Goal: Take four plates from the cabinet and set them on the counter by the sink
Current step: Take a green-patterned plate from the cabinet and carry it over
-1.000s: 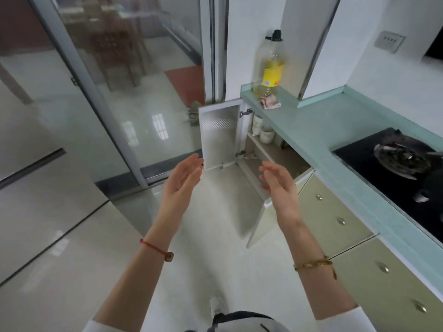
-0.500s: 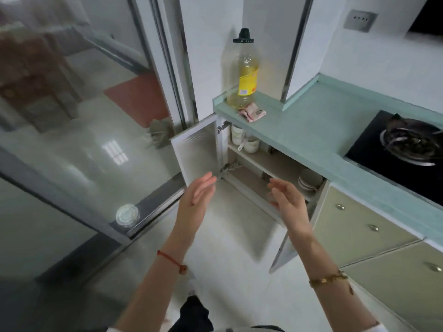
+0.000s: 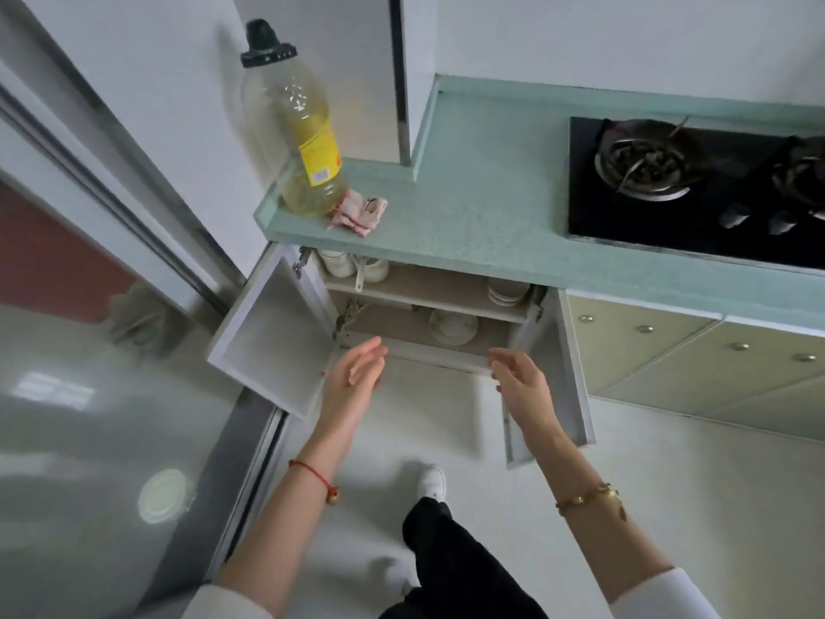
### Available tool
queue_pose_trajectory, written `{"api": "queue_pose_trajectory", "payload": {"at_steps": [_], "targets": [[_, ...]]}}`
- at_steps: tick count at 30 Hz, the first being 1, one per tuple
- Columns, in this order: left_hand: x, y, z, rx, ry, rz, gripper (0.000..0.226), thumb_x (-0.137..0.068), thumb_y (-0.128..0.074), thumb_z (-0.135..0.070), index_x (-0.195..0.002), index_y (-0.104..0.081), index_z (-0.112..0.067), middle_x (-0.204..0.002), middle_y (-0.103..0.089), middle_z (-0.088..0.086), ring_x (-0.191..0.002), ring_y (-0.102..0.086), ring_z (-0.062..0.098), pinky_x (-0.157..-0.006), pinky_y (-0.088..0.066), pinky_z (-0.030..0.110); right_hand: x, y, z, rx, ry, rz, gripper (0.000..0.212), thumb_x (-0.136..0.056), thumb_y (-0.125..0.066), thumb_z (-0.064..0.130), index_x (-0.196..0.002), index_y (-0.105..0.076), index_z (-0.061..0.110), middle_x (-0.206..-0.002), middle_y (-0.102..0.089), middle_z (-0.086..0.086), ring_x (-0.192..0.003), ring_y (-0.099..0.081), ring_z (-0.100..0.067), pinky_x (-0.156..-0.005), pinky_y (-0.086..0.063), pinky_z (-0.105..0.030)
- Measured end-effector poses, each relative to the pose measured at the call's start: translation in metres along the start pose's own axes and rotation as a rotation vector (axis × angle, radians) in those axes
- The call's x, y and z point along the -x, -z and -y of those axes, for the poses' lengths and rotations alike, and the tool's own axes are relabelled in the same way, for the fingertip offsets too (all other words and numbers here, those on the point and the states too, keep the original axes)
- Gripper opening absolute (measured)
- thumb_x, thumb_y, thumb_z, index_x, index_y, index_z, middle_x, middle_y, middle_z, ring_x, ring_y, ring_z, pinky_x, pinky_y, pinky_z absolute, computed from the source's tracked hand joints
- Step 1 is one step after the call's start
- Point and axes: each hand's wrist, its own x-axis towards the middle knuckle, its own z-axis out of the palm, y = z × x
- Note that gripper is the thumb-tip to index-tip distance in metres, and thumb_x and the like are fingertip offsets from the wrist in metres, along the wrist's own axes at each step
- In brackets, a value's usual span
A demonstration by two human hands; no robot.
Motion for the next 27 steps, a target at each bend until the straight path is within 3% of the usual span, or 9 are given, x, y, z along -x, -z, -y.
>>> {"api": "queue_pose_trajectory", "payload": {"at_steps": [7,12,16,19,23,27], "targets": [[-0.124,-0.006,0.042,-0.065,0.126,0.082,0.023,-0.096,-0.06,-0.02,-0.112,-0.065,-0.034,-0.125,-0.067,0.0,-0.117,-0.063,0.016,-0.094,-0.052,0.029,-0.11,-0.056,-0.02,0.147,-0.139,-0.024,0.029,-0.096,-0.049,0.022,-0.121,-0.062,0.018,-0.103,-0.062,0.003,-0.083,-0.056,-0.009,-0.068,-0.042,-0.022],[-0.222,-0.015,0.103,-0.113,0.169,0.147,0.023,-0.095,-0.061,-0.023,-0.114,-0.065,-0.034,-0.123,-0.067,0.0,-0.11,-0.063,0.007,-0.099,-0.053,0.032,-0.204,-0.097,-0.068,0.13,-0.206,-0.066,0.031,-0.094,-0.05,0.027,-0.121,-0.063,0.02,-0.11,-0.064,0.003,-0.1,-0.06,-0.018,-0.085,-0.049,-0.032],[-0.304,-0.026,0.183,-0.198,0.178,0.185,0.029,-0.094,-0.063,-0.03,-0.123,-0.065,-0.027,-0.118,-0.068,-0.004,-0.112,-0.063,0.01,-0.105,-0.049,0.042,-0.292,-0.131,-0.147,0.03,-0.302,-0.097,0.024,-0.094,-0.053,0.02,-0.114,-0.065,0.016,-0.108,-0.063,-0.004,-0.102,-0.06,-0.025,-0.099,-0.05,-0.046],[-0.356,-0.039,0.254,-0.259,0.203,0.209,0.039,-0.094,-0.062,-0.036,-0.131,-0.061,-0.025,-0.118,-0.065,-0.01,-0.113,-0.062,0.013,-0.105,-0.049,0.039,-0.345,-0.154,-0.222,-0.064,-0.366,-0.155,0.026,-0.095,-0.054,0.016,-0.118,-0.063,0.01,-0.11,-0.064,-0.009,-0.096,-0.057,-0.022,-0.1,-0.049,-0.047],[-0.434,-0.065,0.351,-0.306,0.172,0.209,0.038,-0.098,-0.058,-0.018,-0.135,-0.058,-0.012,-0.132,-0.064,0.01,-0.117,-0.063,0.028,-0.103,-0.05,0.044,-0.422,-0.174,-0.314,-0.017,-0.311,-0.233,0.024,-0.093,-0.052,0.011,-0.113,-0.066,0.009,-0.112,-0.065,-0.013,-0.101,-0.059,-0.026,-0.102,-0.048,-0.05],[-0.512,-0.094,0.441,-0.343,0.123,0.216,0.044,-0.098,-0.056,-0.014,-0.141,-0.051,-0.01,-0.139,-0.058,0.013,-0.123,-0.06,0.03,-0.104,-0.049,0.039,-0.508,-0.185,-0.393,0.068,-0.226,-0.259,0.026,-0.092,-0.049,0.006,-0.112,-0.065,0.0,-0.094,-0.058,-0.009,-0.089,-0.052,-0.024,-0.084,-0.047,-0.042]]}}
